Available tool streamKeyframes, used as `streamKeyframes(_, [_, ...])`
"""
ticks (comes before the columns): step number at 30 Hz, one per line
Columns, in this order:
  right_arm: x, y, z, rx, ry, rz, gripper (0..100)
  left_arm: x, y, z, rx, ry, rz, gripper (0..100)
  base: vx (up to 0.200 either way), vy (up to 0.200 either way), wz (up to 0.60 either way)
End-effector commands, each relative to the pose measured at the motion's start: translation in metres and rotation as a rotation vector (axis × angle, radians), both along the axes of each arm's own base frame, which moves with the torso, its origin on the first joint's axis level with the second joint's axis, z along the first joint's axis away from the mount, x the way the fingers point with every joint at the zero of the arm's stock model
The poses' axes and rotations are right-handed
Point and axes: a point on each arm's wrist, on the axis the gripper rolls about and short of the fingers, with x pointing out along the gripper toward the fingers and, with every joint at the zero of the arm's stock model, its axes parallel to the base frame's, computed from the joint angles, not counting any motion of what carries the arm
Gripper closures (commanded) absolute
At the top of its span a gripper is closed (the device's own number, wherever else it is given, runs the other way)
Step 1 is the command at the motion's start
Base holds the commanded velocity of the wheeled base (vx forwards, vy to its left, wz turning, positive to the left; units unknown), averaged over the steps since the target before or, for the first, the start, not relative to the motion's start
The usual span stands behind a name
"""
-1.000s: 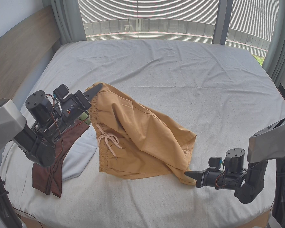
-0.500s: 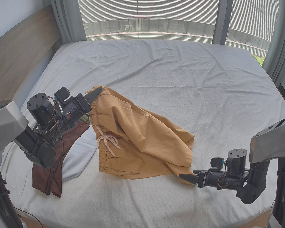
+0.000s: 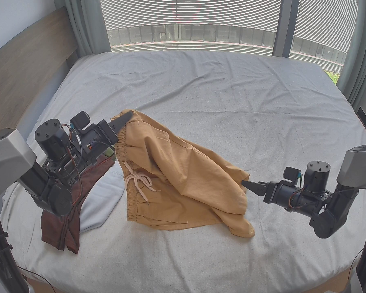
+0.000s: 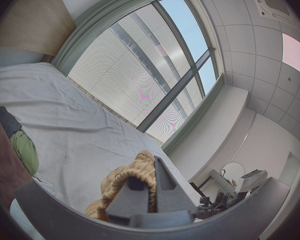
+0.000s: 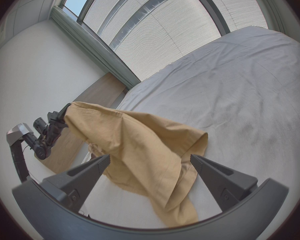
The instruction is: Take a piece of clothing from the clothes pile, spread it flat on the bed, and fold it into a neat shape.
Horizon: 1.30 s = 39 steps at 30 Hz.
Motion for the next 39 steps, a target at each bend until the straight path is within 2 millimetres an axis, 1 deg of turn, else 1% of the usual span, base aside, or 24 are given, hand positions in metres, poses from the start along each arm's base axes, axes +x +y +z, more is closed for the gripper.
streamKeyframes(1, [0.047, 0.000, -0.047, -0.021, 0.083, -0.055, 0, -0.001, 0.000, 0.001, 0.000, -0.003, 0.000, 100, 0.000, 0.000, 0.00])
streamKeyframes(3, [0.055, 0.002, -0.052, -0.004, 0.107, -0.079, 0, -0.001, 0.000, 0.001, 0.000, -0.003, 0.000, 100, 0.000, 0.000, 0.00])
streamKeyframes(7, [0.061, 0.006, -0.054, 0.067, 0.163, -0.101, 0, -0.001, -0.001, 0.001, 0.000, -0.005, -0.002, 100, 0.000, 0.000, 0.00])
streamKeyframes(13, [0.059, 0.014, -0.056, 0.115, 0.237, -0.104, 0, -0.001, -0.001, 0.001, 0.000, -0.003, -0.002, 100, 0.000, 0.000, 0.00])
streamKeyframes(19, [0.051, 0.033, -0.055, 0.147, 0.260, -0.060, 0, -0.001, 0.000, 0.001, 0.000, -0.005, 0.000, 100, 0.000, 0.000, 0.00])
streamKeyframes(22, [0.049, 0.039, -0.054, 0.152, 0.266, -0.047, 0, -0.001, 0.000, 0.001, 0.000, -0.003, 0.000, 100, 0.000, 0.000, 0.00])
streamKeyframes(23, [0.047, 0.044, -0.052, 0.166, 0.276, -0.040, 100, 0.000, 0.001, 0.001, 0.000, -0.003, 0.003, 100, 0.000, 0.000, 0.00])
streamKeyframes(26, [0.047, 0.046, -0.051, 0.178, 0.271, -0.031, 100, 0.000, 0.001, 0.001, 0.000, -0.003, 0.003, 100, 0.000, 0.000, 0.00])
streamKeyframes(28, [0.046, 0.047, -0.047, 0.192, 0.236, -0.023, 100, 0.000, 0.001, 0.000, 0.000, -0.002, 0.003, 100, 0.000, 0.000, 0.00])
streamKeyframes(31, [0.037, 0.048, -0.039, 0.207, 0.200, -0.002, 100, 0.000, 0.002, 0.000, 0.000, 0.000, 0.006, 100, 0.000, 0.000, 0.00])
streamKeyframes(32, [0.037, 0.048, -0.039, 0.207, 0.200, -0.002, 100, 0.000, 0.002, 0.000, 0.000, 0.000, 0.006, 100, 0.000, 0.000, 0.00])
streamKeyframes(33, [0.028, 0.050, -0.032, 0.210, 0.196, 0.015, 100, 0.001, 0.001, -0.001, 0.001, 0.001, 0.006, 100, 0.000, 0.000, 0.00])
streamKeyframes(36, [0.012, 0.050, -0.021, 0.210, 0.194, 0.037, 100, 0.001, 0.001, -0.001, 0.001, 0.003, 0.004, 100, 0.000, 0.000, 0.00])
streamKeyframes(39, [-0.010, 0.053, -0.007, 0.220, 0.179, 0.093, 100, 0.001, 0.001, -0.001, 0.001, 0.003, 0.006, 100, 0.000, 0.000, 0.00])
